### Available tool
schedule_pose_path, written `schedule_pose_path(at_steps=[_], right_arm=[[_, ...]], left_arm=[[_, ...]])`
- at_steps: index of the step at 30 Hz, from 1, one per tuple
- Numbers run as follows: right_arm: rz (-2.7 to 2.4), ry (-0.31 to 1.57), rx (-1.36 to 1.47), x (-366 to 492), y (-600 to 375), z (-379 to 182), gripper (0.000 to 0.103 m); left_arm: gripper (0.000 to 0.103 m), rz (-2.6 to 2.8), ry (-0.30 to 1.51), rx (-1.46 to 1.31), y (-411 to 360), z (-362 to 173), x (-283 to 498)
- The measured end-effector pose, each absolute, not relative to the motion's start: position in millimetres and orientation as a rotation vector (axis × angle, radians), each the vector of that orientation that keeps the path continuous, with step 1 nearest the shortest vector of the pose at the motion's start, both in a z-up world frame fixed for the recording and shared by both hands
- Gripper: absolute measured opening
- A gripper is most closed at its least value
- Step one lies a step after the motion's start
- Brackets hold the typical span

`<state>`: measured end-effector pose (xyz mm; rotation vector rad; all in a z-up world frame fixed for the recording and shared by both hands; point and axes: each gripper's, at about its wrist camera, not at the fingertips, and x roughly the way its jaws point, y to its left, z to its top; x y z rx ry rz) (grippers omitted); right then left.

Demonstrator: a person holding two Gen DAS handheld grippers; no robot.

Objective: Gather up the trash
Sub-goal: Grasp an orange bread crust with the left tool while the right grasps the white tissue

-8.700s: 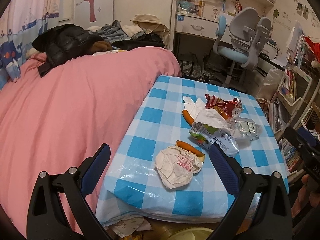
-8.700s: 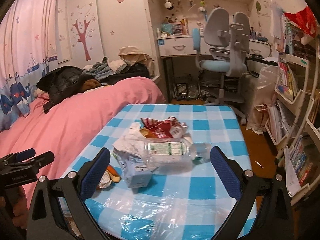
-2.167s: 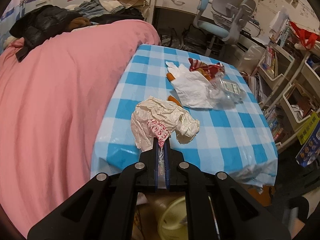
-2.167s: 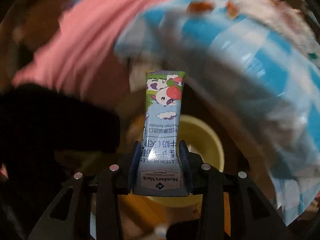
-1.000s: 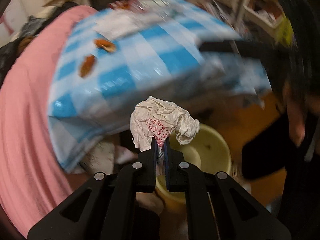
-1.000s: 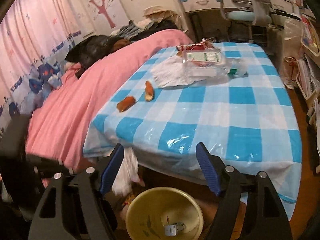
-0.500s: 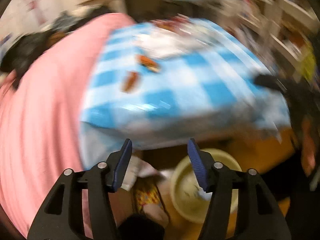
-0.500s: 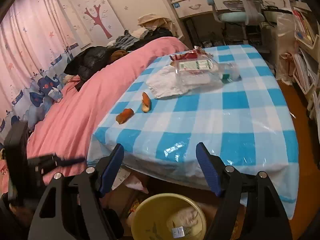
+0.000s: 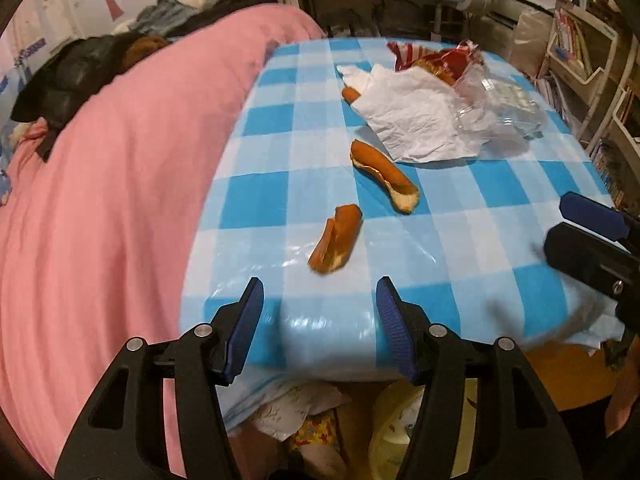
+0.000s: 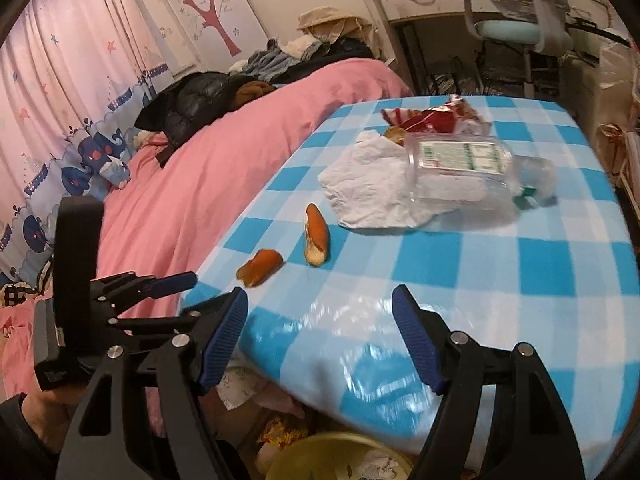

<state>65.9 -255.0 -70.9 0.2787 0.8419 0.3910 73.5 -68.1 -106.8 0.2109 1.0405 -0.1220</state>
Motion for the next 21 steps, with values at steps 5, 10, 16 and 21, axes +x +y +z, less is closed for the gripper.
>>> schedule_pose_path(at_steps=[5,10,16,21], right_arm=[[0.384,0.873,0.25,99.2,-242.7,-81.7,0.071],[0.327,0.891,0.213,129.3,-242.5,-95.4,0.071],[0.256,0.922,0.18,157.5,-253.0,-115.2,0.071],[0.208,0.921,0.03,164.7,-244.4,-119.5,0.049]], left_arm=[[0.056,-0.137,1.078,0.187,-73.4,-119.7,95.7],[0.056,-0.134,1.088,0.199,-74.5,-125.3,106.6],[0.053,-0.128,1.115,0.198,-75.2,-131.5,116.7],[0.02,-0.151,1.125,0.188,-76.8,-131.3,119.8]])
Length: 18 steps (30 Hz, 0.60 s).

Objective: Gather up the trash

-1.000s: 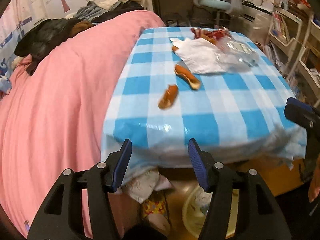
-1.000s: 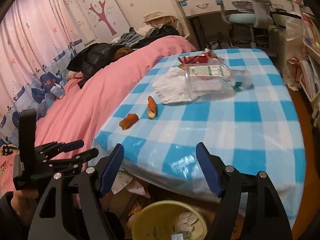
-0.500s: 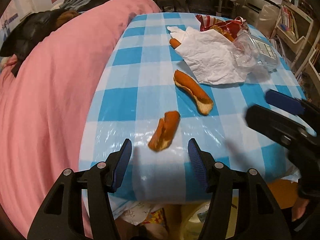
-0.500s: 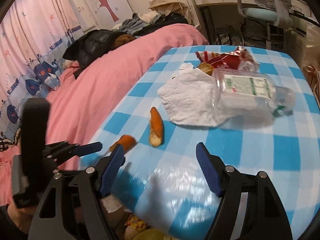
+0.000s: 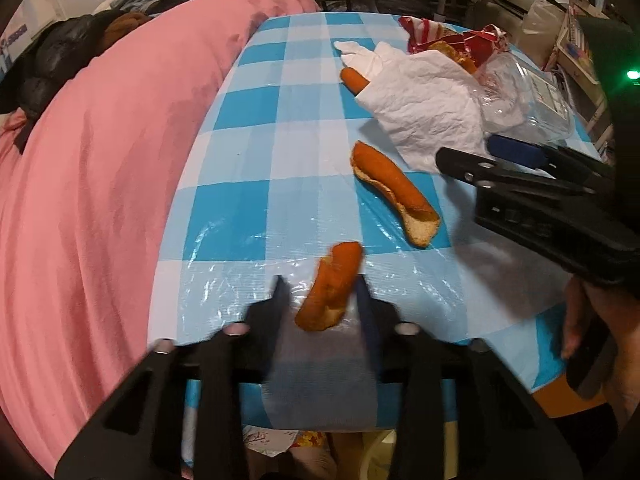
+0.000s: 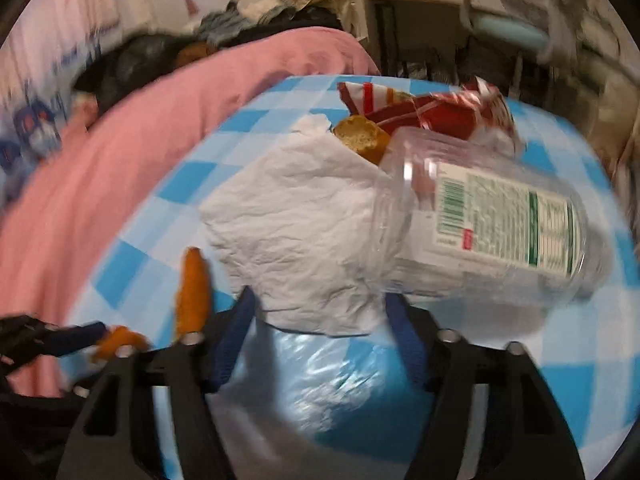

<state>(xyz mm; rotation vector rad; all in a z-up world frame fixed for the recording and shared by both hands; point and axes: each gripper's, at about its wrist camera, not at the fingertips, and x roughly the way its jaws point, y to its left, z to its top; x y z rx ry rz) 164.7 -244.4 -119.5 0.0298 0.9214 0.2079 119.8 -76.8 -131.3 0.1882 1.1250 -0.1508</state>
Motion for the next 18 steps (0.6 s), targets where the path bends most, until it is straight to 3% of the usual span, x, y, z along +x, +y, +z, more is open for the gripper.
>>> schedule_pose_path(at_steps=[1,4,13,18], right_arm=[[0.227,0.924,0.028,164.1,-244.0,-118.3,0.027],[0.275,0.938,0.046,162.4,-244.8,-115.2,0.021],[0.564,0.774,0.44,124.6,-275.6,-52.3,0.021],[0.708,0.733,0.727,118.8,-306.6,-54.5,0.021]], left_arm=[[0.017,-0.152,1.121,0.192,-77.2,-130.7,120.3],[0.015,-0.164,1.095,0.185,-75.8,-123.3,117.6],[0.014,-0.187,0.991,-0.067,-33.6,-77.4,110.2],[0.014,-0.166,0.978,-0.127,-18.5,-70.4,105.5]])
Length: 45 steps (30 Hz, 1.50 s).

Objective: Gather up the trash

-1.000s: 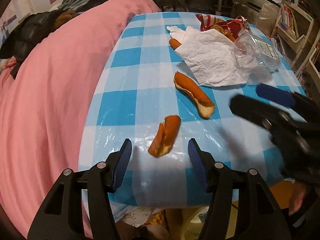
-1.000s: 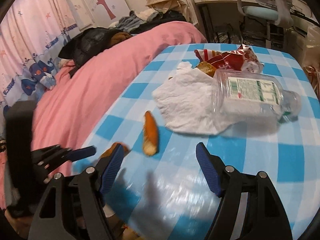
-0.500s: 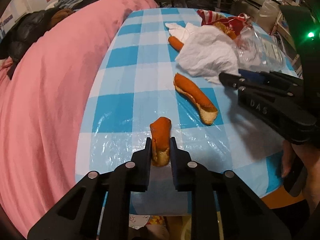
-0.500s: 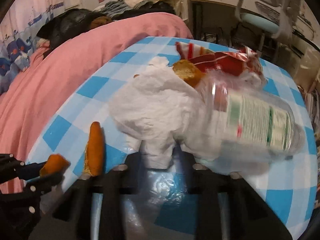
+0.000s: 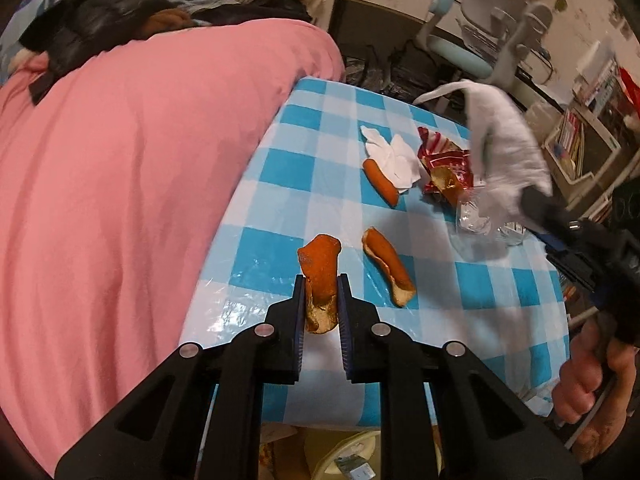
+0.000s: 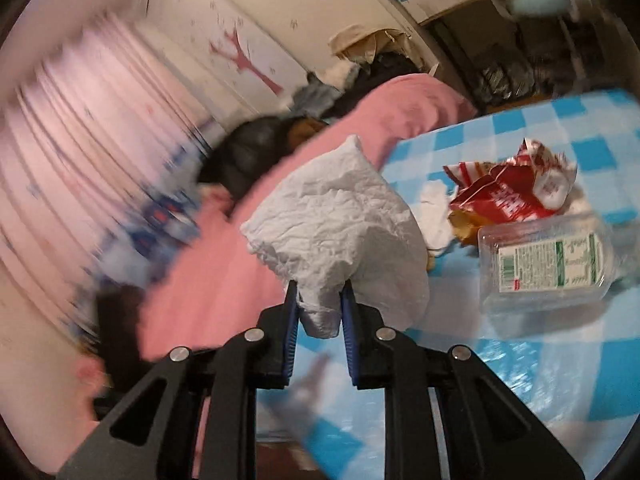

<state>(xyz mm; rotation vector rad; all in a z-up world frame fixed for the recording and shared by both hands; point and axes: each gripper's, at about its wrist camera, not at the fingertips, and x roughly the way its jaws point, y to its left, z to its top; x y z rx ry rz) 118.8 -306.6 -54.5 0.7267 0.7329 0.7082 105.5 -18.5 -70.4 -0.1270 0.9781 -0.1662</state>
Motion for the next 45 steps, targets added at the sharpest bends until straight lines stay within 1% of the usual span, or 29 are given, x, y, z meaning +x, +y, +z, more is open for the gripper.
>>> schedule_pose_path(at_steps=[7,12,16,18,20,23,26,27,28,29,31,32,34,37,42,44,45], right_arm=[[0.859,0.713,1.099,119.1,-330.4,-84.4,0.022],[0.85,0.71,1.19,112.3,-348.9,-92.4,0.023],[0.923,0.624,1.219,105.9,-357.4,-77.8,0.023],[0.952,0.601,1.2,103.2,-358.8,-70.6,0.025],[0.937,0.637,1.146,103.0,-355.8,-69.8,0.025],[0.796,0.8,0.955,112.2,-339.0,-80.1,0.025],[0.614,0.953,0.671,112.7,-314.3,-88.0,0.026],[0.548,0.997,0.522,111.8,-299.9,-88.1,0.028],[0.512,1.014,0.436,111.3,-290.6,-88.0,0.037],[0.488,1.025,0.36,109.6,-280.8,-87.6,0.056],[0.464,1.027,0.246,106.9,-261.3,-87.5,0.07],[0.449,1.021,0.216,106.8,-256.8,-86.5,0.073],[0.413,0.992,0.174,107.5,-250.3,-84.6,0.077],[0.35,0.948,0.204,120.8,-255.3,-76.8,0.077],[0.238,0.895,0.289,122.0,-282.1,-84.6,0.077],[0.222,0.895,0.319,130.0,-286.9,-89.8,0.08],[0.223,0.902,0.327,127.5,-286.9,-92.2,0.08]], left_arm=[[0.014,-0.17,0.98,-0.116,-21.1,-71.2,103.3],[0.014,-0.172,0.98,-0.112,-21.9,-71.0,100.8],[0.014,-0.176,0.977,-0.116,-21.3,-69.6,99.0],[0.014,-0.177,0.974,-0.115,-21.5,-68.9,97.5],[0.014,-0.179,0.973,-0.117,-21.5,-68.2,96.3],[0.014,-0.177,0.971,-0.121,-20.3,-67.4,94.7],[0.014,-0.172,0.975,-0.126,-17.7,-67.9,93.5],[0.014,-0.171,0.977,-0.128,-17.0,-68.1,93.6],[0.014,-0.169,0.978,-0.129,-16.5,-68.4,93.6],[0.014,-0.168,0.98,-0.13,-16.1,-68.6,93.2],[0.014,-0.168,0.98,-0.129,-15.9,-68.6,92.1],[0.014,-0.168,0.98,-0.129,-15.9,-68.6,91.7],[0.014,-0.168,0.982,-0.127,-16.0,-69.2,91.1],[0.014,-0.169,0.986,-0.123,-16.7,-70.3,91.0],[0.014,-0.17,0.991,-0.117,-18.0,-71.9,91.7],[0.014,-0.172,0.994,-0.115,-19.3,-72.4,92.3],[0.014,-0.172,0.994,-0.112,-19.9,-72.5,92.8]])
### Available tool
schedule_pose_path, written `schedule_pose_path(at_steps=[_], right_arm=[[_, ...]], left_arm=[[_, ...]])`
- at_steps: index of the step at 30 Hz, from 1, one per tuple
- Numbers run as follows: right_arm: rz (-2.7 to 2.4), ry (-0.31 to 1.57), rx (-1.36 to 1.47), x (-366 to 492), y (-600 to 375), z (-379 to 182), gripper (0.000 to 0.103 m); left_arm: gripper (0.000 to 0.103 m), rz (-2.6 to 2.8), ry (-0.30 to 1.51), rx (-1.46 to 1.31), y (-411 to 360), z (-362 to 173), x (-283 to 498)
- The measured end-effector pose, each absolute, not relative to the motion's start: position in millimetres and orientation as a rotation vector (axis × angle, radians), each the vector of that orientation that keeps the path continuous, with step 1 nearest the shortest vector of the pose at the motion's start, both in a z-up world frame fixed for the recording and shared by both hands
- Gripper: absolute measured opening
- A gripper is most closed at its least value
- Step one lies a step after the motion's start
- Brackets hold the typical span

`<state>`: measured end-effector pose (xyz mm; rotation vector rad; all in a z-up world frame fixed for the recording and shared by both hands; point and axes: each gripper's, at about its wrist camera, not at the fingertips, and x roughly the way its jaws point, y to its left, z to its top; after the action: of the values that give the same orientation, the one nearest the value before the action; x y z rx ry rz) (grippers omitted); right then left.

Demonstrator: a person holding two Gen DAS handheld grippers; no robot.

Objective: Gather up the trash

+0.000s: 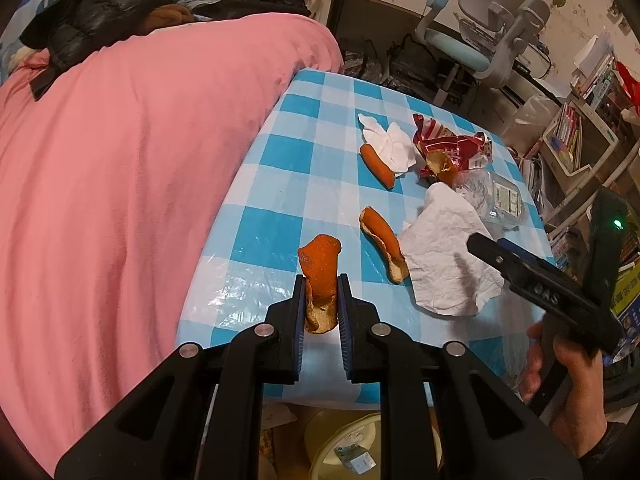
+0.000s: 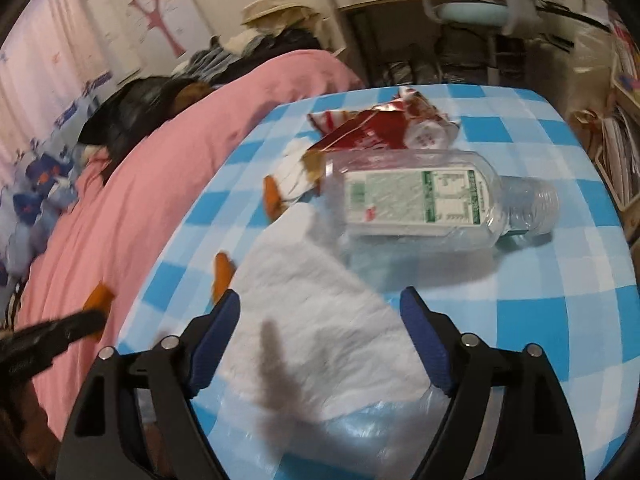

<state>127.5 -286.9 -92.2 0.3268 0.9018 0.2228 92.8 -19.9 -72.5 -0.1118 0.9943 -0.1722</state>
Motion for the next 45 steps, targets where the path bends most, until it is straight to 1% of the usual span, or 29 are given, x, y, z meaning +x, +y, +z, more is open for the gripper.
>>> schedule_pose_path(at_steps=[2,3,4,5,6,7,8,12,19,24,28,36,45], right_arm=[[0.221,0.924,0.32,133.4,-284.6,-101.8,0.08],[0.236,0.932,0.314,136.0,-281.9,-104.3,0.078],[0.255,0.94,0.309,137.0,-280.2,-105.7,0.055],[0.277,0.951,0.305,138.0,-279.5,-106.3,0.029],[0.289,0.944,0.303,136.6,-279.7,-103.9,0.026],[0.302,0.933,0.287,134.6,-277.8,-99.4,0.01],[0.307,0.925,0.274,131.0,-276.3,-95.3,0.006],[0.35,0.861,0.273,117.2,-273.2,-76.3,0.006],[0.419,0.668,0.392,85.9,-296.1,-33.1,0.006],[0.444,0.626,0.428,67.2,-302.0,-20.3,0.006],[0.446,0.651,0.353,45.8,-291.8,-19.6,0.006],[0.486,0.754,0.196,-2.1,-261.5,-39.6,0.006],[0.588,0.999,-0.058,-52.1,-206.4,-101.5,0.007]], left_arm=[[0.014,-0.172,0.995,-0.109,-20.3,-72.8,93.8],[0.014,-0.172,0.995,-0.108,-20.2,-72.8,94.1],[0.014,-0.172,0.995,-0.108,-20.1,-72.7,94.2],[0.014,-0.171,0.995,-0.108,-20.3,-72.9,94.1],[0.014,-0.171,0.996,-0.109,-20.3,-72.9,94.1],[0.014,-0.171,0.997,-0.11,-20.3,-73.1,94.5],[0.014,-0.17,0.997,-0.112,-20.1,-72.9,94.8],[0.014,-0.173,0.991,-0.13,-17.2,-71.4,93.3],[0.014,-0.206,0.972,-0.168,-12.9,-67.5,86.5],[0.014,-0.279,0.912,-0.192,-13.9,-54.8,76.0],[0.014,-0.32,0.884,-0.177,-19.1,-48.5,65.3],[0.014,-0.338,0.883,-0.093,-34.3,-48.6,37.0],[0.014,-0.337,0.884,-0.074,-37.1,-49.8,12.1]])
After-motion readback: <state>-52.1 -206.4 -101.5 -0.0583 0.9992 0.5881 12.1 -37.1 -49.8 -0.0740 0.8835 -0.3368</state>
